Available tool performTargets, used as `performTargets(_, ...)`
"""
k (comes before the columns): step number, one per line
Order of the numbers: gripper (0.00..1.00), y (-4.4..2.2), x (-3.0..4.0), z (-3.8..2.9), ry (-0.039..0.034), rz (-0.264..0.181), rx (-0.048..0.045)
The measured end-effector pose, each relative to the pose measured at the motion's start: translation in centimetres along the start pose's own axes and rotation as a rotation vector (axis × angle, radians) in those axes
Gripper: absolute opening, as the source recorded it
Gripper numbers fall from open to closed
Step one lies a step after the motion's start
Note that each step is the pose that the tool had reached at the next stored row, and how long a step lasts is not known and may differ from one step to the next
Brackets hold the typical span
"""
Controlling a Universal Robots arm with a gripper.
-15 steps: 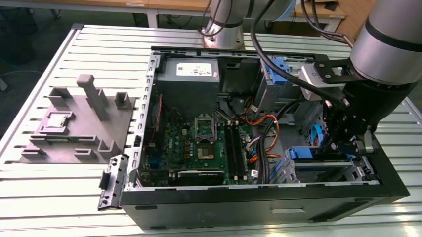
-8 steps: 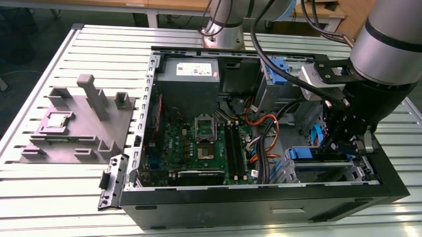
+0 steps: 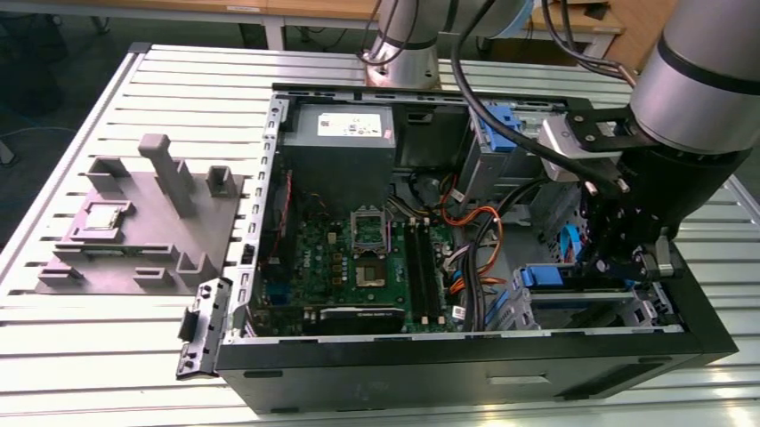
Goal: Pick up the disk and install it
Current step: 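Insert the second disk wire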
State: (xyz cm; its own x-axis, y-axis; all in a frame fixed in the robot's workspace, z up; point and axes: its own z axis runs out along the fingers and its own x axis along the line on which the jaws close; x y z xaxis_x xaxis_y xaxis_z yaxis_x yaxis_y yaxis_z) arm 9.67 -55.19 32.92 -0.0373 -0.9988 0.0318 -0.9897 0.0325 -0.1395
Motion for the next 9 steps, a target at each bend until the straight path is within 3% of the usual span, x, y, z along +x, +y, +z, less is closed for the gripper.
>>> performTargets(1,0.24,0.0,0.0,0.0,0.0001,0.0,0.0)
performTargets(4,0.24,-0.02,0.01,-0.12,0.0008,0.0,0.0)
performTargets(9,0.24,-0.14,0.04,-1.01,0.0006,0.0,0.0)
